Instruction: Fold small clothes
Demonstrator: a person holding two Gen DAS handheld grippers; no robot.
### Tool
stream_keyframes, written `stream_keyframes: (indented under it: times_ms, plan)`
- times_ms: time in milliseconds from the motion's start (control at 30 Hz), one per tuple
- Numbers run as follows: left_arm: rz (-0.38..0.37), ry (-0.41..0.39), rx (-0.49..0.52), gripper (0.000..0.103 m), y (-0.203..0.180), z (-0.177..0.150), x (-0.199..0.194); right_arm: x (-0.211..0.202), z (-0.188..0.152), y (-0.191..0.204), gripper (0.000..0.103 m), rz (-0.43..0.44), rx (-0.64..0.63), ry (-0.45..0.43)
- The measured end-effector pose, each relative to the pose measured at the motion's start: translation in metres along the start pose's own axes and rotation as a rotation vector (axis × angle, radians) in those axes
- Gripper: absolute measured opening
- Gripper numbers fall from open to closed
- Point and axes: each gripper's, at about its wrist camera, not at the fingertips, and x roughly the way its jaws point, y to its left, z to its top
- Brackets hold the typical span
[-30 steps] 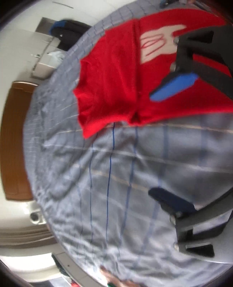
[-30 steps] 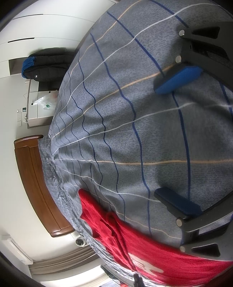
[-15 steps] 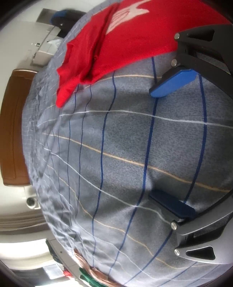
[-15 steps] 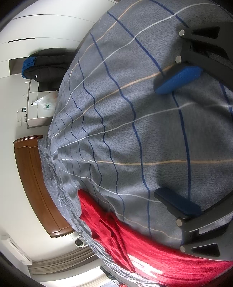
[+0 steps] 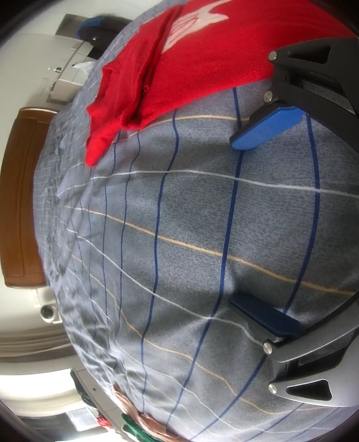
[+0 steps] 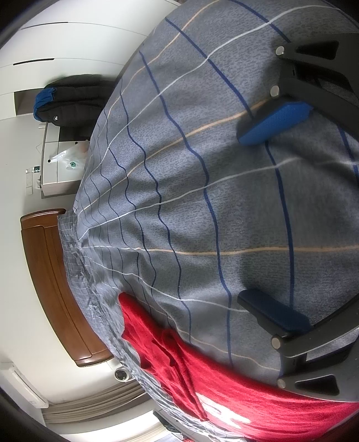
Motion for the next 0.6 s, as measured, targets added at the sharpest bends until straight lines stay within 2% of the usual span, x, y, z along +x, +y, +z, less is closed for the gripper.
stream_keyframes:
  times_ms: [600]
  plan:
    - [0.006,0.01,0.007,0.103,-0.0004,0.0016,0.0032,0.0063,0.0015,0.0049,0.103,-0.02,-0.01,0.026]
